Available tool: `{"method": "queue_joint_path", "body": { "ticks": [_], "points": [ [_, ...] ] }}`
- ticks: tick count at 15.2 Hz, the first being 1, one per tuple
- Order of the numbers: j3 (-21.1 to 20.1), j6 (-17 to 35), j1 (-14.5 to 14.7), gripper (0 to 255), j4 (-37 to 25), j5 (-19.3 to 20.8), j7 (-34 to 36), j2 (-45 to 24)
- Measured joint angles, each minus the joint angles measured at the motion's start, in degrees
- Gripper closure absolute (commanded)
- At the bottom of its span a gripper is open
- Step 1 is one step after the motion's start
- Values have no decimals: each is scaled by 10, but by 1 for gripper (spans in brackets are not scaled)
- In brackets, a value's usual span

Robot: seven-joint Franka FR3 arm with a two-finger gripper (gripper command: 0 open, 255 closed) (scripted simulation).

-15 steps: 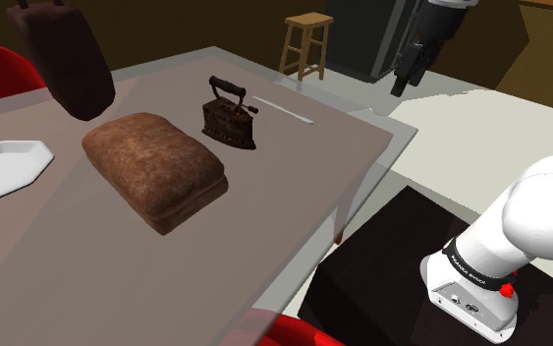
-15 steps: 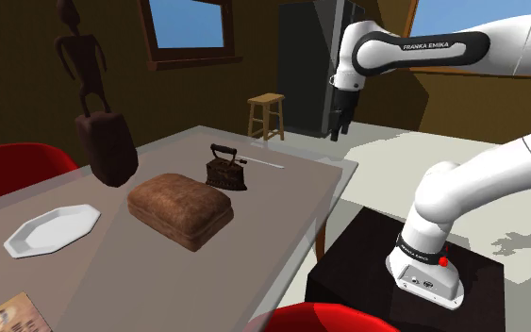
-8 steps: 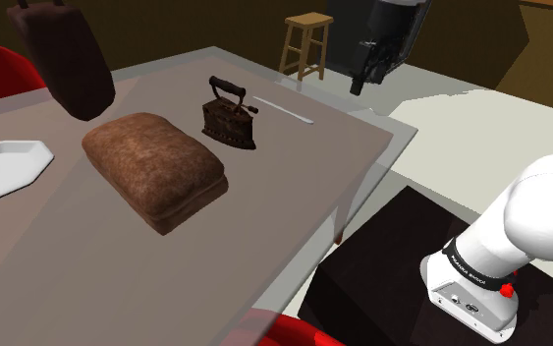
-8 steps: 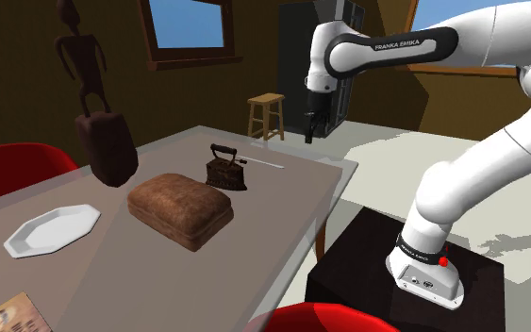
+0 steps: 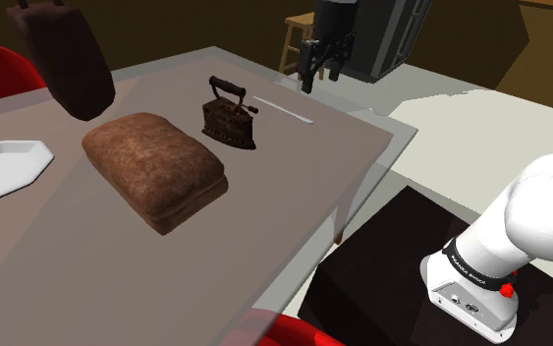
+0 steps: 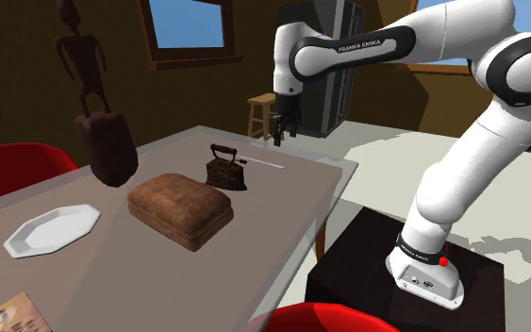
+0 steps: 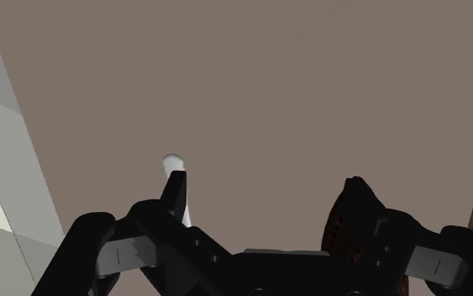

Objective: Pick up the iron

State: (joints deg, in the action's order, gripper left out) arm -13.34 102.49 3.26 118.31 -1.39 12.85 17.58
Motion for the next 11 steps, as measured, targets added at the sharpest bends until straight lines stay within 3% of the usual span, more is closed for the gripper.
{"method": "queue_joint_path", "body": {
  "ticks": [11],
  "points": [
    [-76,-29,43,0,-252,92,146,-246]
  ]
}}
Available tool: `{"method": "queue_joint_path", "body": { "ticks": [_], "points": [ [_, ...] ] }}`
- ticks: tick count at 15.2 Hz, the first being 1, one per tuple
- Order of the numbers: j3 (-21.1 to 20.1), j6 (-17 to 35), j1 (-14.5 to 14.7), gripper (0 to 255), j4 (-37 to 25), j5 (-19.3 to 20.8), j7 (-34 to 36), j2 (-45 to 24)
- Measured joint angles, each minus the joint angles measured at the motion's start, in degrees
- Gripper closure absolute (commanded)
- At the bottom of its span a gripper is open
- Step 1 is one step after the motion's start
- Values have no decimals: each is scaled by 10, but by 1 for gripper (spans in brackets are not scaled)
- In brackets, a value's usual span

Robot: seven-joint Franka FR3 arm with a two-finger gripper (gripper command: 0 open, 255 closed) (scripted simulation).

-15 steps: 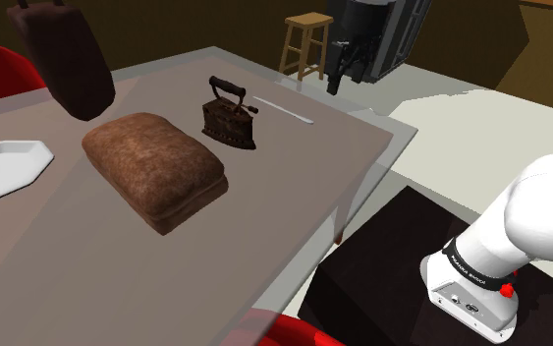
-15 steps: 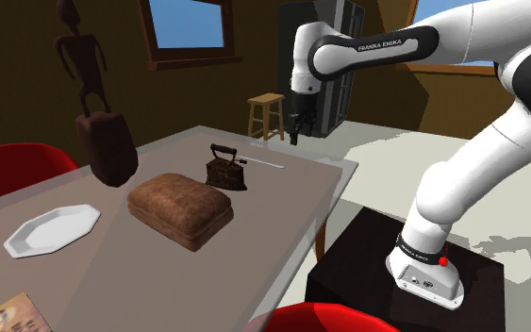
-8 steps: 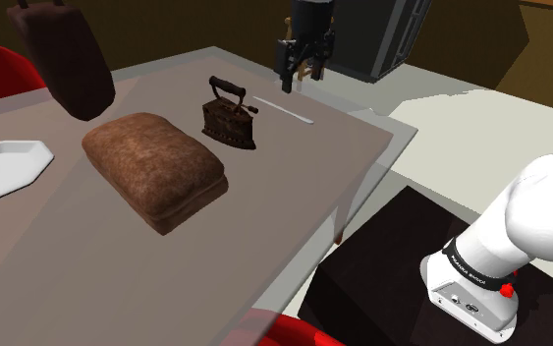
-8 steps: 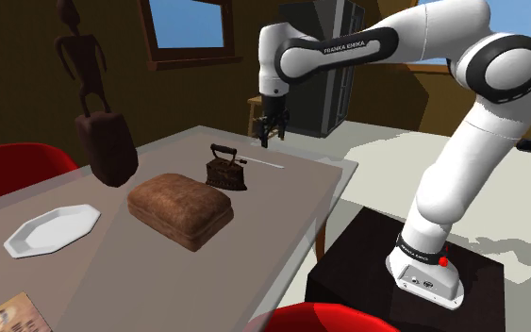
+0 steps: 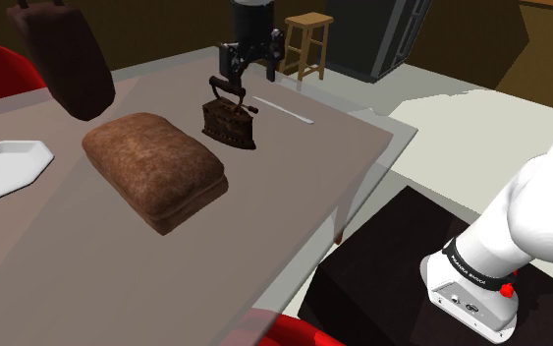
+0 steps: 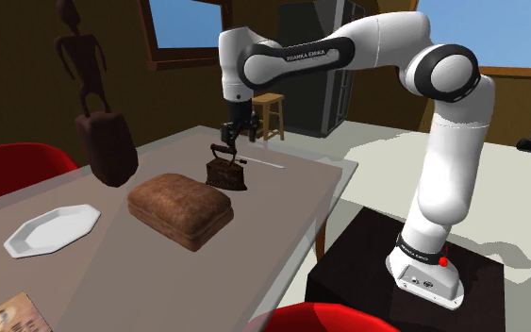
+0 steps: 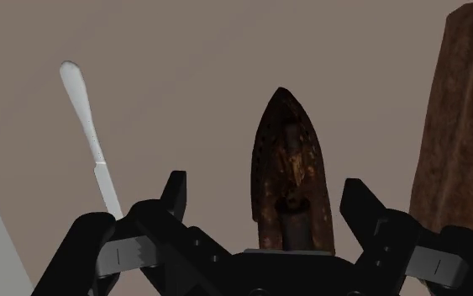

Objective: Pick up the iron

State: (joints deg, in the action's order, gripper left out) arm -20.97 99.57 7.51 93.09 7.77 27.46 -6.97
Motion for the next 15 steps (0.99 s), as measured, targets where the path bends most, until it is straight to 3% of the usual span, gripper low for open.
{"method": "queue_joint_path", "body": {
  "ticks": [3,10,11,15],
  "points": [
    [-5,-17,16,0,-62,23,21,-52],
    [-4,28,16,0,-23,28,30,-59],
    [-4,30,16,255,-21,28,30,-59],
    [-4,33,16,255,-19,28,30,-59]
  ]
}}
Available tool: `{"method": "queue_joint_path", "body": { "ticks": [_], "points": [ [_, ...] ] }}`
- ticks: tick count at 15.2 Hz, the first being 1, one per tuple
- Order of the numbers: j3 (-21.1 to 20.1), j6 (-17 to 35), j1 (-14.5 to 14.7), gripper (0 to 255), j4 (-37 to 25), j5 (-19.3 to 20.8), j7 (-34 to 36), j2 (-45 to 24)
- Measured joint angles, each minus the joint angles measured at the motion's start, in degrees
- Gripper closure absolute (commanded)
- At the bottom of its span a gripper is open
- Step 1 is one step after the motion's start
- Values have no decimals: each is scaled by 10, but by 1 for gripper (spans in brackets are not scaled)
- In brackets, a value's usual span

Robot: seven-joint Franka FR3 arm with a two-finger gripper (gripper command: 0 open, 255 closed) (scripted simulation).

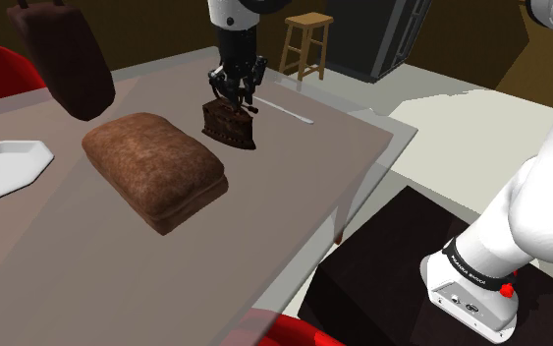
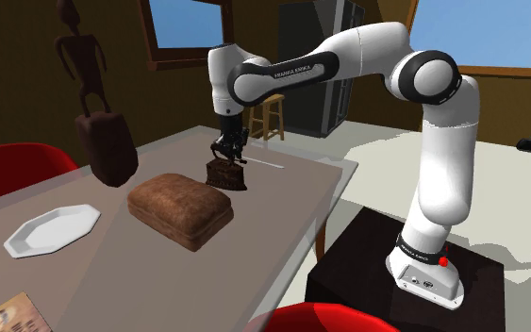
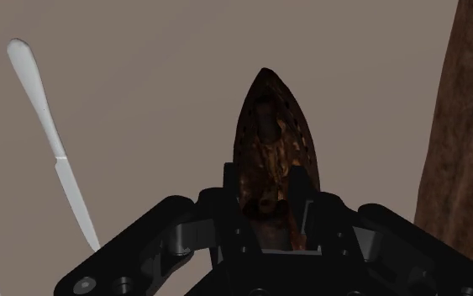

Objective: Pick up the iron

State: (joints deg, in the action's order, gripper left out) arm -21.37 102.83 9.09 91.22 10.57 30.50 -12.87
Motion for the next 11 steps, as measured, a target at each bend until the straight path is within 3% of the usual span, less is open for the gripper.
{"method": "queue_joint_path", "body": {
  "ticks": [6,11],
  "points": [
    [0,0,0,255,0,0,0,0],
    [0,-32,1,255,-34,0,-4,-2]
  ]
}}
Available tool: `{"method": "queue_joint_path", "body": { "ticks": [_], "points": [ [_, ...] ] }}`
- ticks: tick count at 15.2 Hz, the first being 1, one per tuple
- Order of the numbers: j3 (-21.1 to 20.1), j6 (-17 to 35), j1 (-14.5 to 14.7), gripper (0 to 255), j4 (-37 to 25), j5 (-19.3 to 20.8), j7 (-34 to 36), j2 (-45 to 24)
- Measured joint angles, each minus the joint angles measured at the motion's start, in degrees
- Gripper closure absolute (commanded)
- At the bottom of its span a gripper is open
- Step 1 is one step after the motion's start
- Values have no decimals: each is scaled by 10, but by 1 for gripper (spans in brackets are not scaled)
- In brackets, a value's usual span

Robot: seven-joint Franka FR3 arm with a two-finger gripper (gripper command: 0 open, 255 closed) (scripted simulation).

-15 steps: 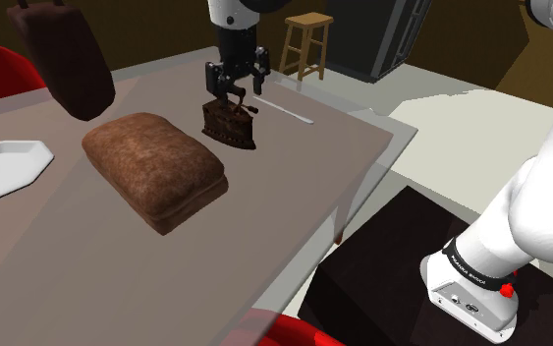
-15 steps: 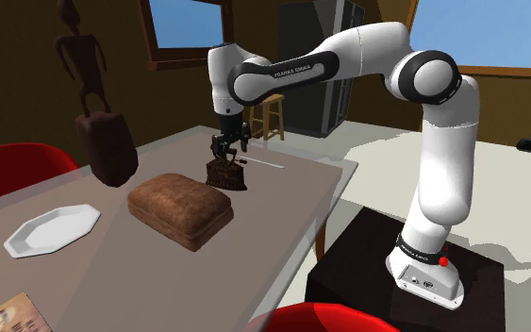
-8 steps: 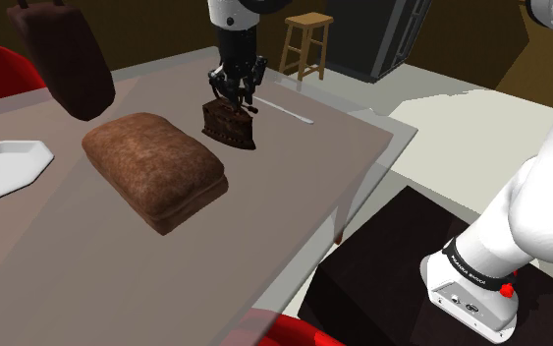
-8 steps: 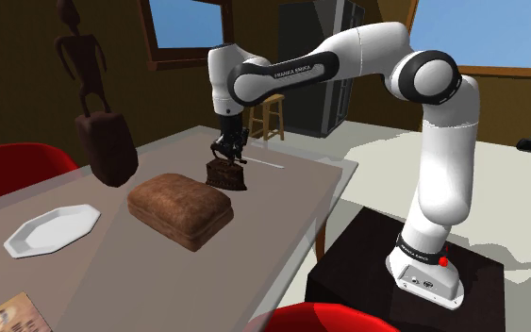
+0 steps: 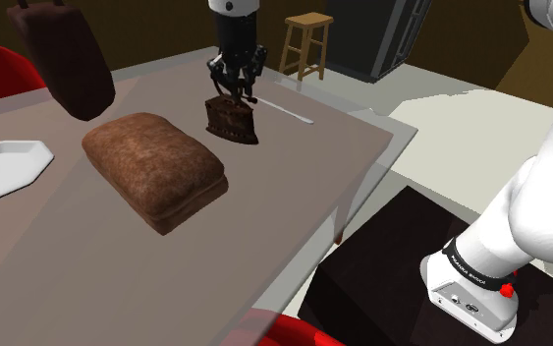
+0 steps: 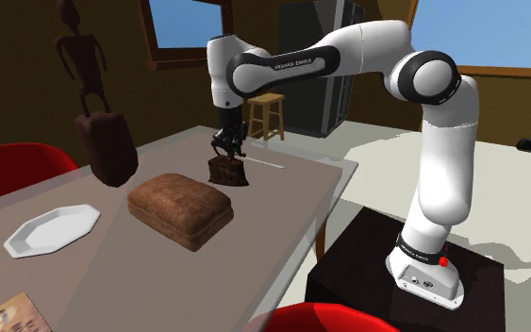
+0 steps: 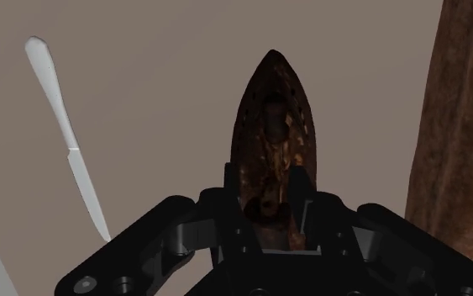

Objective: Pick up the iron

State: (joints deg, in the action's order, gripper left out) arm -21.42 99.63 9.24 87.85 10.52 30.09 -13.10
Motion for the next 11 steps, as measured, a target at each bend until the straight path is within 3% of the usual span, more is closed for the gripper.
{"method": "queue_joint_path", "body": {
  "ticks": [11],
  "points": [
    [-2,-85,8,255,-96,3,-6,-11]
  ]
}}
